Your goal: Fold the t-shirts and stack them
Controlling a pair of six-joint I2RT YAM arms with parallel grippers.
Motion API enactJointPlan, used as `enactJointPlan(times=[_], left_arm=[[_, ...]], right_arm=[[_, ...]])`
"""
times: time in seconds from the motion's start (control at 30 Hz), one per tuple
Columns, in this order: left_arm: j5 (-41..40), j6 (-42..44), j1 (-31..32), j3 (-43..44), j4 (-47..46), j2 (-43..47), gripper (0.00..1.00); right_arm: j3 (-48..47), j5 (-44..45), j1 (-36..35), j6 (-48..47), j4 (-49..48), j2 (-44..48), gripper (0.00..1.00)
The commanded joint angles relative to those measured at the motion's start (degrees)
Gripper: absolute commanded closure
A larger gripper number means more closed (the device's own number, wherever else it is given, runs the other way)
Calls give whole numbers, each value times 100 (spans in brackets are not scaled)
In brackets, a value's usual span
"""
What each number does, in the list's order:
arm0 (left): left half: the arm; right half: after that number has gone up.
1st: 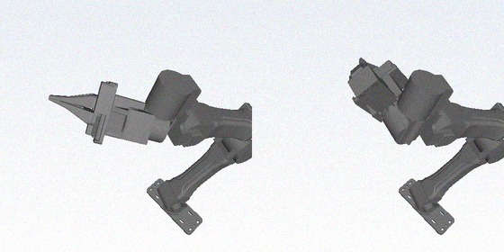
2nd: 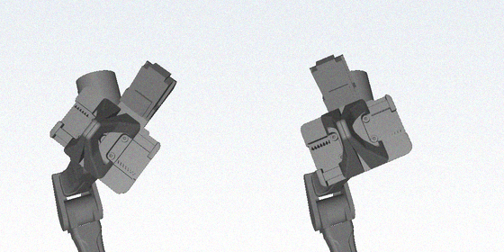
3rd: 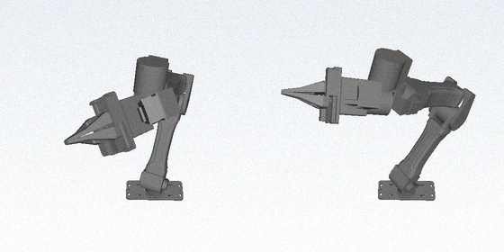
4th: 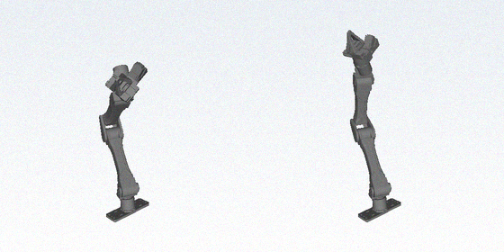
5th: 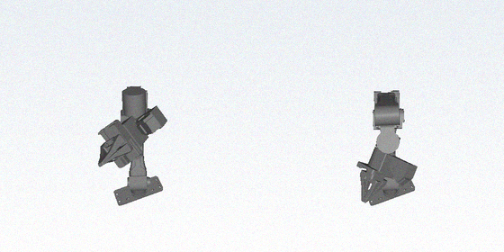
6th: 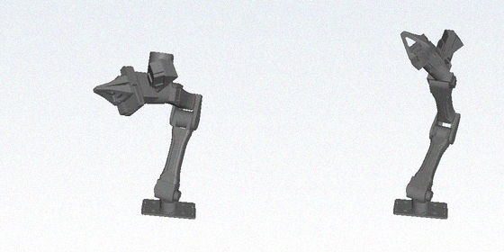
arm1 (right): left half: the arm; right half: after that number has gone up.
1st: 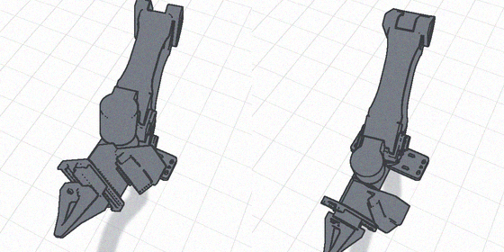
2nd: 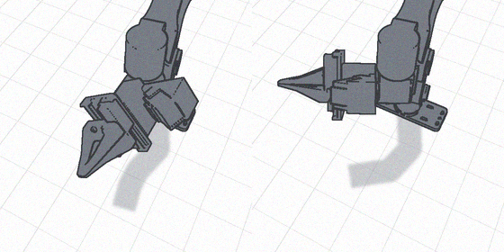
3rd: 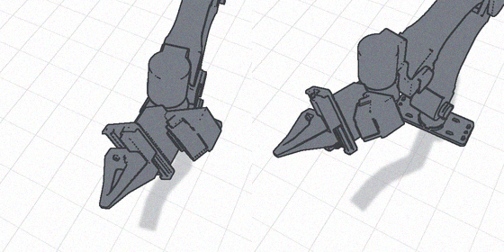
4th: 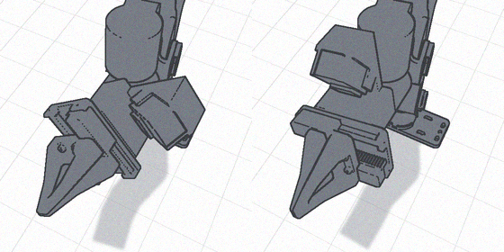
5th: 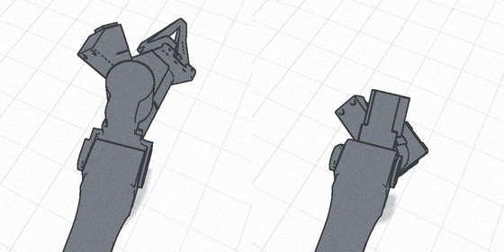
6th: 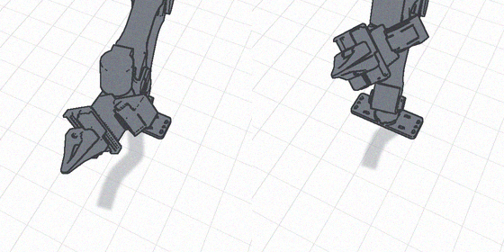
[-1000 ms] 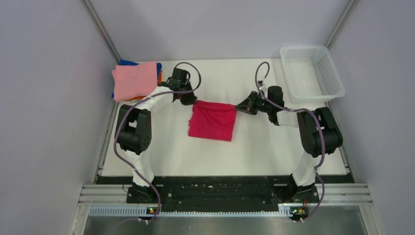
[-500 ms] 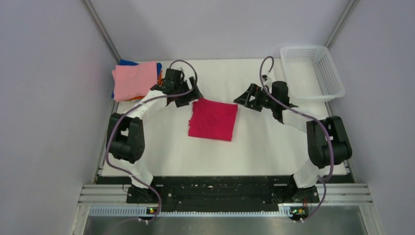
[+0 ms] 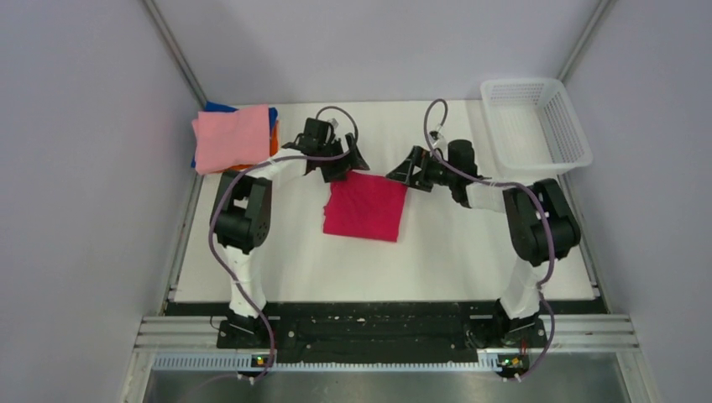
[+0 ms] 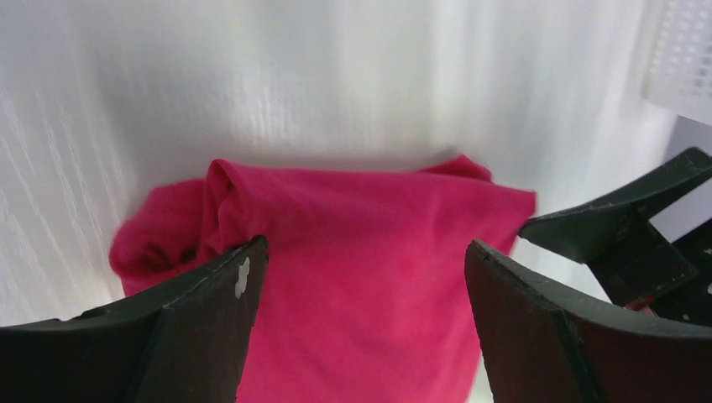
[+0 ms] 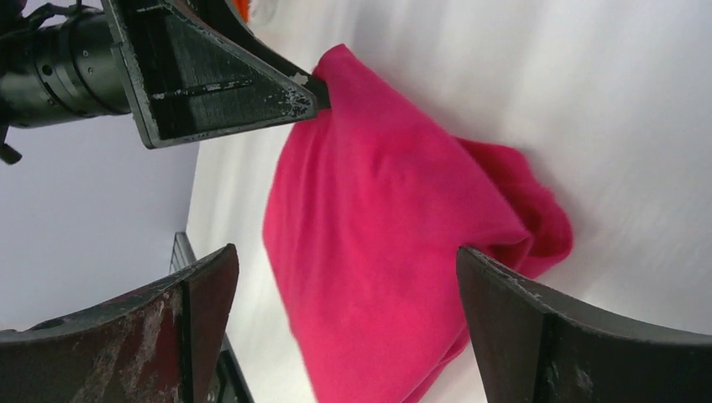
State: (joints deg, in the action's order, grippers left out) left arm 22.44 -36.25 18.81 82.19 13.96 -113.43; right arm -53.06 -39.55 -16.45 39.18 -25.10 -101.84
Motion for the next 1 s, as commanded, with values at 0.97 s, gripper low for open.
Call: enactJointPlan(times=[0.97], left_arm=[[-1757,446,129,-1255,890,1518,4]], right_arm=[[1311,3077,98,-592,2420,3889,1]])
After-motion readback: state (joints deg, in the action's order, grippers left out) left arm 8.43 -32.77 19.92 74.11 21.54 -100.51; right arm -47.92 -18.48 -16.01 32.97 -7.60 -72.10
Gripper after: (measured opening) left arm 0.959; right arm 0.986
